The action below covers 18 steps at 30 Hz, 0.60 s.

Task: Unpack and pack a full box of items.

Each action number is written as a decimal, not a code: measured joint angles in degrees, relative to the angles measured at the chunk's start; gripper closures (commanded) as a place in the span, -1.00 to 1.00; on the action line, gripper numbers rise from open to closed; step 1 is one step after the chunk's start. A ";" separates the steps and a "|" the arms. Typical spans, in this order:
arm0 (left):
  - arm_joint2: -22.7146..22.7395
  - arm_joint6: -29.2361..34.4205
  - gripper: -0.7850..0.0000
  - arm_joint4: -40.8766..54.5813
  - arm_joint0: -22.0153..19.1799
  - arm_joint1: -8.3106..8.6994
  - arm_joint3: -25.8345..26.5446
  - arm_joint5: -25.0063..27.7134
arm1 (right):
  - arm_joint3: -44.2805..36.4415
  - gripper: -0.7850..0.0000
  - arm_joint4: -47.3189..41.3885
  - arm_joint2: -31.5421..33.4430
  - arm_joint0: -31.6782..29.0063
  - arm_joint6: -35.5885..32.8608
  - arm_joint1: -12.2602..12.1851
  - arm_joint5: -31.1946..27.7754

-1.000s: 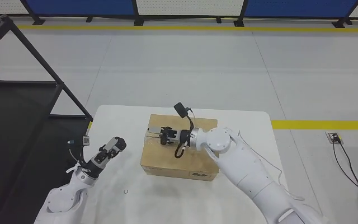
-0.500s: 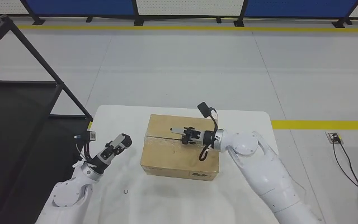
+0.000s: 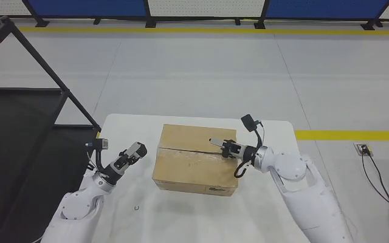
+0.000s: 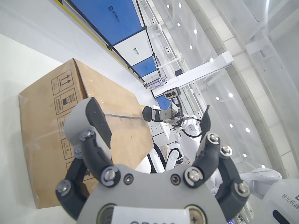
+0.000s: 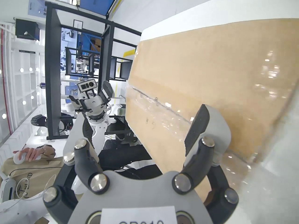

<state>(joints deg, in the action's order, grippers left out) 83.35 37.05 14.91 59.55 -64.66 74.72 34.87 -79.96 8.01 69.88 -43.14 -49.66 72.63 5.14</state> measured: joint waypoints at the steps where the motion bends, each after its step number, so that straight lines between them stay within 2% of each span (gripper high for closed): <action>1: -0.09 -0.03 -1.00 -0.06 -0.14 0.00 -0.04 -0.02 | 0.62 -1.00 0.38 0.05 0.33 -0.46 -0.09 0.73; 6: -0.23 -0.17 -1.00 -0.32 -0.47 0.03 -0.23 -0.16 | 1.28 -1.00 0.39 1.07 0.06 -0.68 -0.49 0.58; 18: -1.16 -0.13 -1.00 -0.97 -1.65 0.04 -0.39 -1.20 | -3.04 -1.00 -1.78 8.60 -6.29 -4.39 -2.72 -0.56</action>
<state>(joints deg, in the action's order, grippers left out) 82.20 36.92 13.94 57.89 -64.61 74.33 33.68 -83.00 6.22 78.48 -49.43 -54.05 69.92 4.58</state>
